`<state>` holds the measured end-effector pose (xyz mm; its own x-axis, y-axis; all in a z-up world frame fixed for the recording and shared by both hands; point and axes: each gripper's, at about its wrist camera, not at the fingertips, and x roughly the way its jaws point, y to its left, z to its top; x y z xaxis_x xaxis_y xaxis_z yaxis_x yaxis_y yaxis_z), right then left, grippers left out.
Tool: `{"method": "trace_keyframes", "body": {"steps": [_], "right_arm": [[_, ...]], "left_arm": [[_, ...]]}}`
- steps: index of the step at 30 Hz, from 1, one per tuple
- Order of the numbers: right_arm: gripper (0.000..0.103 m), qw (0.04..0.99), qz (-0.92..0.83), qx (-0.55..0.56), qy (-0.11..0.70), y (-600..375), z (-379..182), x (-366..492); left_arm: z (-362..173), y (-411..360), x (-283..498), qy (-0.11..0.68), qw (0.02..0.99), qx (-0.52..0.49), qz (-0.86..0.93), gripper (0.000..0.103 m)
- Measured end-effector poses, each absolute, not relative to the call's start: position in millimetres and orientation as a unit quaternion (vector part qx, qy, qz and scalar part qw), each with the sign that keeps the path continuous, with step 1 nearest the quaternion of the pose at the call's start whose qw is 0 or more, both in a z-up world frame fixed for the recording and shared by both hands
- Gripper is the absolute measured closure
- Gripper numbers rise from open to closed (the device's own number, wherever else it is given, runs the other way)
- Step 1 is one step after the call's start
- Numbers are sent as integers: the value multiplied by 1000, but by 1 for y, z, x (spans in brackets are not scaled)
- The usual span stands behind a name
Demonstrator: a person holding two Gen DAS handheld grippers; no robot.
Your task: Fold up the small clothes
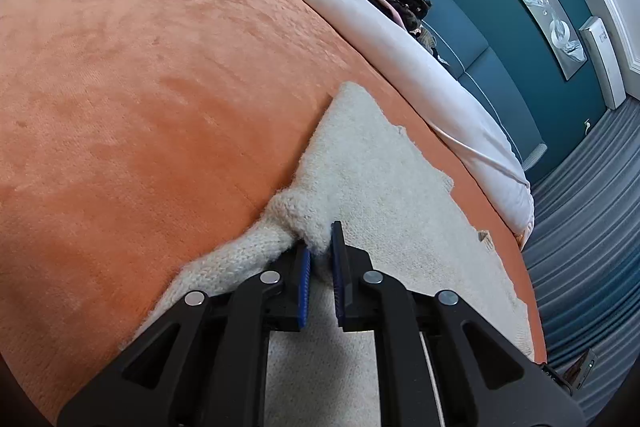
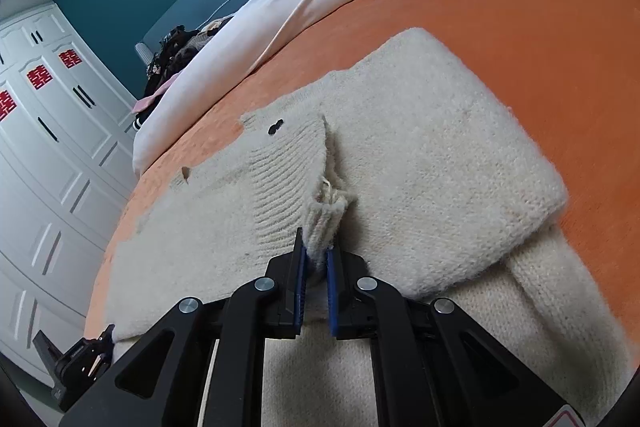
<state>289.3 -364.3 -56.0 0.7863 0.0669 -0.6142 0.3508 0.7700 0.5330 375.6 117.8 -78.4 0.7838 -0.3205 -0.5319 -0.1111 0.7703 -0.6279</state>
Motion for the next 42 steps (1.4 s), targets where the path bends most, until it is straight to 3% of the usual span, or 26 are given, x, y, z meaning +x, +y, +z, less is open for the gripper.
{"method": "trace_keyframes", "body": {"steps": [8,12,16,18,20,22,23,25,28,30,31,32,33,35,42], "right_arm": [[99,885,-78,333,317,-368,-59,282],[96,880,-111,270,374,-352,-29,305],[96,932,-11,248,264,-326,72,303],[96,947,-13,219,235,-321,87,296],[96,927,-49,230,292,-332,50,308],[96,865,-97,247,426,-349,-29,328],[100,867,-85,270,411,-353,-43,320],[92,869,-89,304,380,-361,-29,305],[82,857,-99,325,387,-363,-17,287],[80,862,-112,311,384,-362,-7,260],[72,865,-122,302,380,-362,-2,239],[57,867,-129,298,379,-363,2,220],[50,866,-140,296,379,-362,7,197],[39,860,-161,303,378,-361,10,141],[34,816,-156,334,445,-339,-14,14]], "left_arm": [[-78,118,376,325,883,-334,-59,93],[-62,116,382,349,879,-322,-39,95],[-2,118,371,274,915,-291,-52,95],[7,113,374,273,927,-253,-40,94],[-12,111,385,315,922,-225,-18,93],[-51,115,395,383,894,-231,-3,93],[-62,120,392,387,887,-253,-12,93],[-54,128,388,378,885,-272,-16,92],[-48,130,378,393,880,-267,-25,84],[-40,136,357,395,880,-264,-22,53],[-34,138,343,396,880,-262,-18,44],[-29,143,329,399,879,-259,-7,26],[-24,149,310,401,879,-259,1,20],[-18,167,273,407,872,-271,-9,17],[-27,195,166,442,841,-309,-29,12]]}}
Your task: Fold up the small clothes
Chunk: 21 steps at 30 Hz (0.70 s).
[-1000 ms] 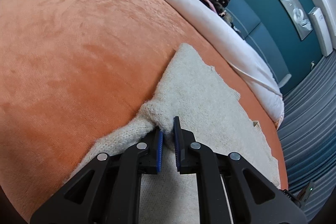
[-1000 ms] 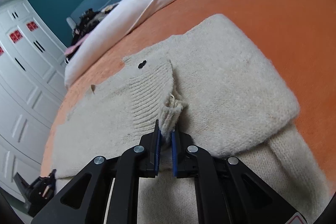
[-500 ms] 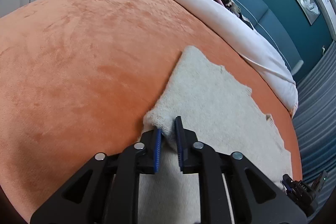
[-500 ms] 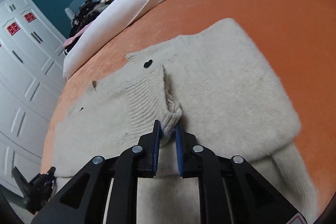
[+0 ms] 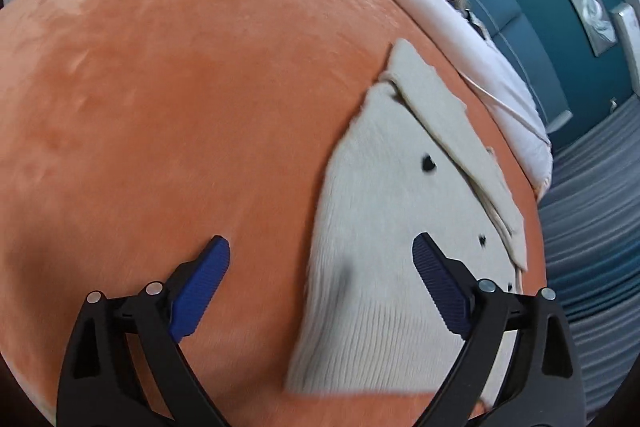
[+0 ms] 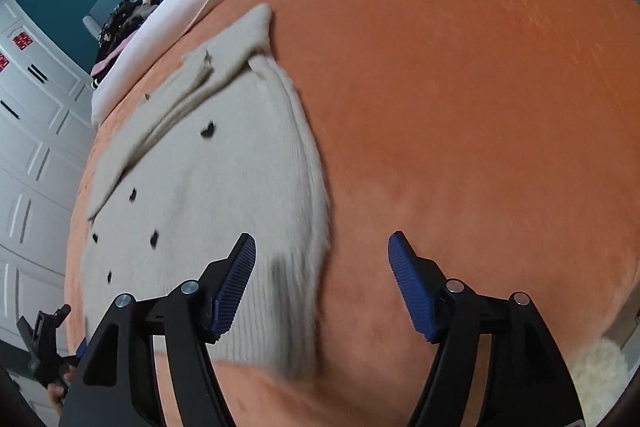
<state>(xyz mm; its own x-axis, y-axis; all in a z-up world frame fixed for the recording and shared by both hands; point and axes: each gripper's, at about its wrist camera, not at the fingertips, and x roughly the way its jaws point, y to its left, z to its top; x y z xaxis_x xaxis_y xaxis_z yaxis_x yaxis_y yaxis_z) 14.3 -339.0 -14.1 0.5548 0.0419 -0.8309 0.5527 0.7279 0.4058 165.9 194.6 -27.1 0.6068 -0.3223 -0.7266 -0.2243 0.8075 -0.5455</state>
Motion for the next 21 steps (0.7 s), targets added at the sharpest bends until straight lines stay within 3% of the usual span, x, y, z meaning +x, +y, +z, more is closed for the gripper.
{"method": "trace_keyframes", "body": {"steps": [5,7,9,10,11,17,21], "right_arm": [[26,823,-126,350,429,-311,-20,12],[23,821,-124,360,425,-308,-22,18],[30,816,-114,372,427,-306,-22,30],[54,811,-103,383,431,-308,-22,35],[91,801,-94,395,439,-309,-23,41],[94,819,-21,434,375,-318,48,13],[95,825,7,424,373,-325,80,-25]], "left_arm": [[-32,173,154,463,826,-318,-48,10],[-32,164,161,474,817,-324,-57,18],[-32,156,168,496,800,-331,-66,67],[-31,152,170,505,794,-332,-71,77],[-28,150,172,509,790,-334,-74,93],[31,161,146,459,814,-340,-101,95],[55,170,108,457,819,-325,-123,96]]}}
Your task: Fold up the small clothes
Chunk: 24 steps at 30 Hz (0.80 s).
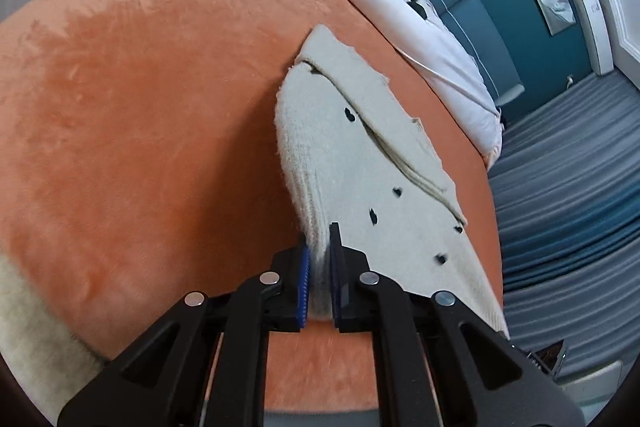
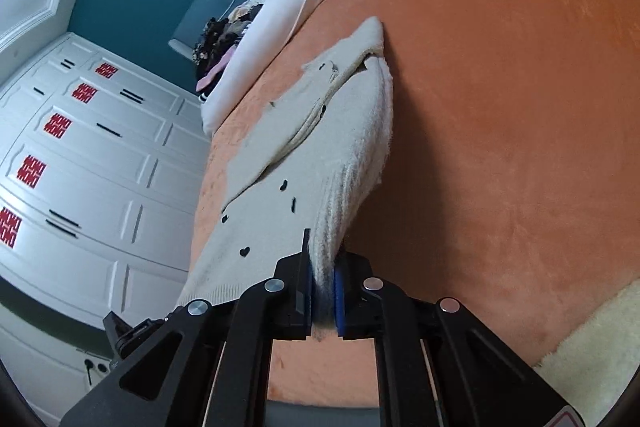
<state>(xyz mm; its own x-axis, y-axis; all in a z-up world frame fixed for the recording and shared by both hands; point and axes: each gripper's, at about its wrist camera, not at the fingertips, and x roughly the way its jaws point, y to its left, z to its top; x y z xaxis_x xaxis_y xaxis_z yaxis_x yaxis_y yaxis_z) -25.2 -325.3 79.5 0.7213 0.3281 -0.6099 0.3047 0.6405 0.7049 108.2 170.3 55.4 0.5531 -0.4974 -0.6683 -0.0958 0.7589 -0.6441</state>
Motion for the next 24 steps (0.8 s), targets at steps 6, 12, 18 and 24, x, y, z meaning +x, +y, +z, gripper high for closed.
{"method": "trace_keyframes", "body": {"steps": [6,12,18,24], "right_arm": [[95,812,26,336,476,-318,76,-93],[95,766,133,273,566,-280,65,-166],[95,842,176,308,406,-319,143,-118],[89,860,29,433,269,-400,99,7]], "left_arm": [[48,184,25,505,803,-288,-131,96],[37,192,-58,570,777,-231,-131,96],[123,193,-11,483,835,-212,-159,96],[127,157,141,416,870,-224,-144,89]]}}
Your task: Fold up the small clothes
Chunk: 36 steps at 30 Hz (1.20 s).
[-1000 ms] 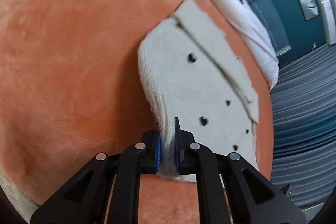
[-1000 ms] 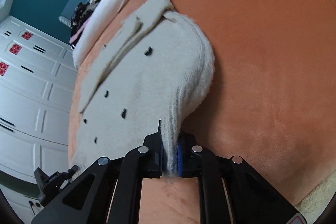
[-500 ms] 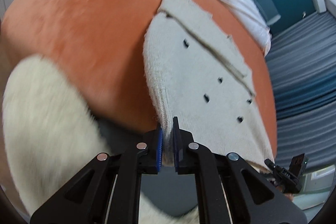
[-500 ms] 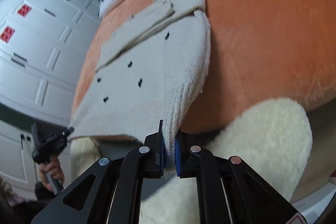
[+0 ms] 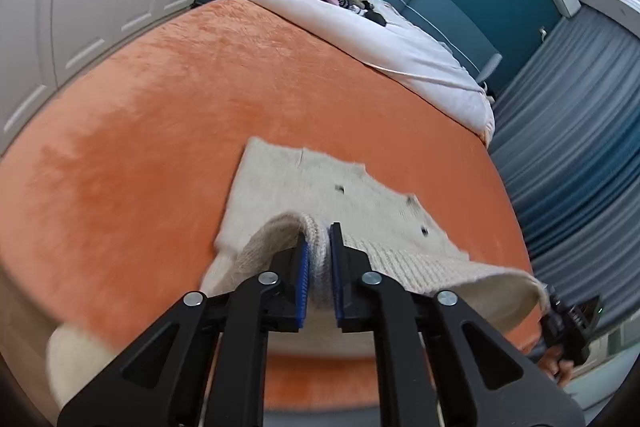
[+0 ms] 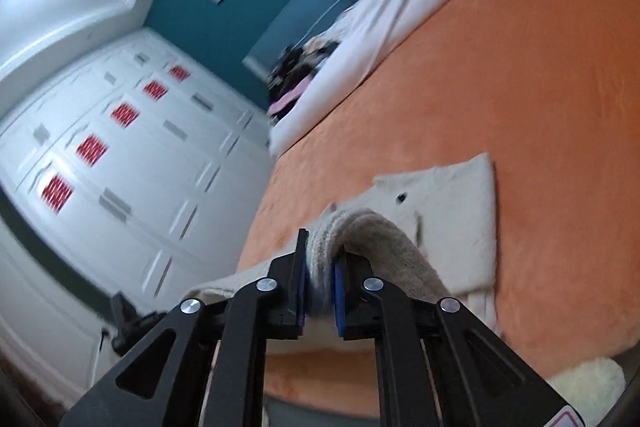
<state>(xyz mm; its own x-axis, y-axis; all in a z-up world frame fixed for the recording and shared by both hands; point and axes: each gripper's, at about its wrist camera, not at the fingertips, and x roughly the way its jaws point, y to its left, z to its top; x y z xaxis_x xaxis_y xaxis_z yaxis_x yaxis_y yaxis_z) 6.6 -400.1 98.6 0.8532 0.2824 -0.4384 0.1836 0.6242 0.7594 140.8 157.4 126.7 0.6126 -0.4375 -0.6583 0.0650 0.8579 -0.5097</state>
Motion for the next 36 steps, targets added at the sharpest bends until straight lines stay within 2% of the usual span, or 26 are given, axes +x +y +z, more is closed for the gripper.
{"method": "trace_keyframes", "body": {"steps": [1,3,5,6,7,8,9,12,14,16,17,18,19,20,21,22,26,30,32,36], "right_arm": [[79,849,-30,439,292,-405,77,23],[79,829,-96,444,327,-404,50,34],[78,824,-102,454,322,-402,42,28],[74,827,-110,449,321,-400,42,22],[61,833,-123,432,323,-398,41,20],[52,841,-134,410,327,-393,42,14],[50,848,-140,388,334,-391,43,13],[46,852,-139,355,358,-394,35,28],[37,848,-141,354,368,-394,32,50],[35,844,-146,340,388,-394,20,69],[35,843,-153,328,397,-392,14,76],[35,842,-151,315,410,-388,8,86],[38,840,-150,304,424,-385,0,93],[53,839,-151,291,435,-380,-5,97],[64,842,-156,269,441,-375,-4,98],[87,849,-147,260,435,-371,-1,97],[90,876,-87,318,351,-381,48,74],[92,893,-78,326,299,-398,83,79],[92,895,-108,299,312,-404,72,92],[84,836,-161,297,432,-416,-4,119]], "left_arm": [[111,154,160,421,867,-229,-134,87],[74,146,190,448,861,-227,-85,68],[52,145,197,462,855,-227,-59,65],[47,148,192,461,855,-231,-63,59],[44,153,188,455,857,-232,-70,53],[43,155,183,449,861,-229,-74,38],[44,156,179,441,867,-218,-74,30],[40,145,186,450,873,-166,-87,29],[30,136,205,466,864,-160,-100,29],[16,130,224,490,848,-169,-114,33],[8,126,233,506,838,-168,-113,49],[4,123,237,518,832,-164,-110,71],[0,121,242,529,828,-157,-104,82],[-2,121,243,533,826,-151,-100,94],[1,122,243,530,828,-152,-98,95],[7,125,240,522,832,-159,-100,96],[58,136,231,463,860,-176,-121,97],[95,134,254,429,878,-173,-127,97],[87,127,276,439,877,-163,-113,96],[21,121,305,517,836,-166,-82,96]]}}
